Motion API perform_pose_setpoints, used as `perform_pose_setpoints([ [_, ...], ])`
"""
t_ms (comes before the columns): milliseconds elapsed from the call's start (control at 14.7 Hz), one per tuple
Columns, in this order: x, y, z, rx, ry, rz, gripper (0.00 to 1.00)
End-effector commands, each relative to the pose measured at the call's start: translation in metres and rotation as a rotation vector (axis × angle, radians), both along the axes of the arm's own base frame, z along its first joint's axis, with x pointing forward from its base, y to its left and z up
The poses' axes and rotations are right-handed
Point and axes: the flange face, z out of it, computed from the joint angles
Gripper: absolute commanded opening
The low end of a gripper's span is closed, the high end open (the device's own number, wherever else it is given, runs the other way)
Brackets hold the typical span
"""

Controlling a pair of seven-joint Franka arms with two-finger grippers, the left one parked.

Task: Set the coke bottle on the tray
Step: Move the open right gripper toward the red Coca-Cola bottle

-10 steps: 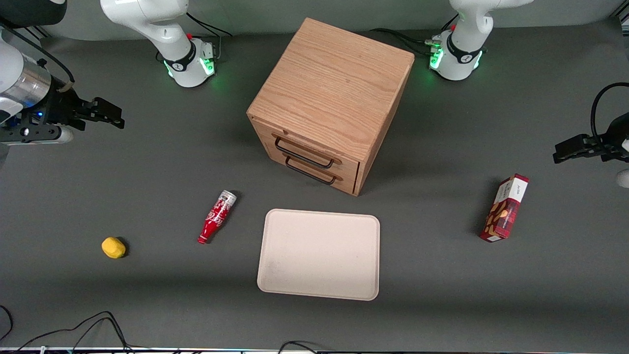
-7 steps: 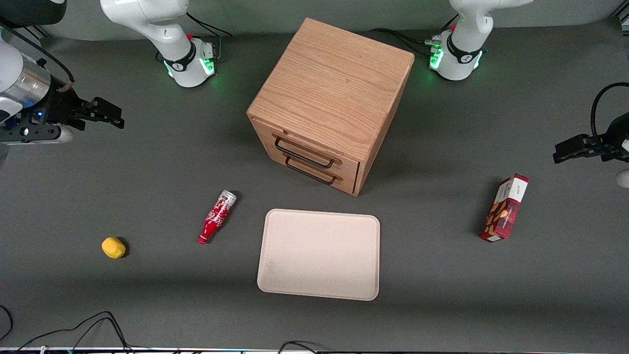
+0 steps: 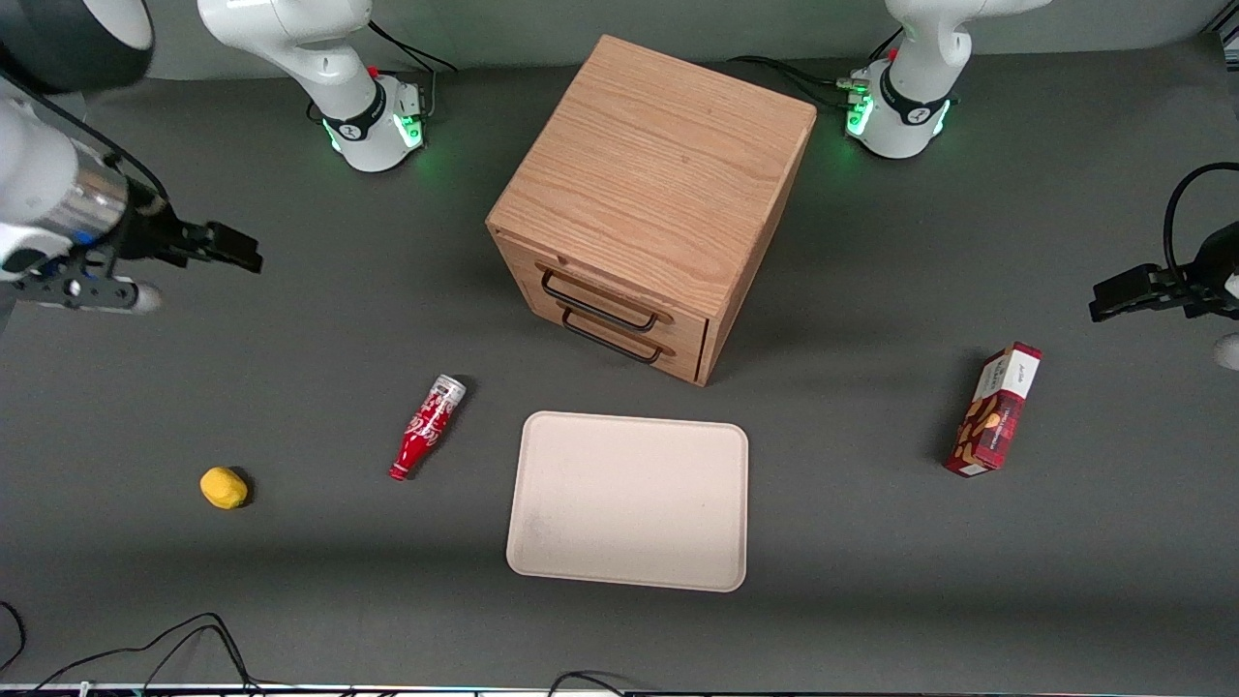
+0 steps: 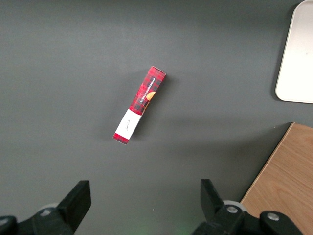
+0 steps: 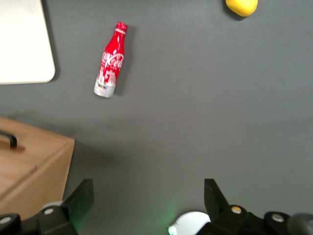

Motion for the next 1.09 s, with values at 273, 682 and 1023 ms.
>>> perform_pose_setpoints([
  [273,0.036,0.059,-0.128,0.004,-0.033,-0.092,1.00],
  [682,0.054,0.103,-0.248,-0.026,-0.097,-0.249,1.00],
  [1023,0.064,0.105,-0.328,-0.068,-0.138,-0.353,1.00],
])
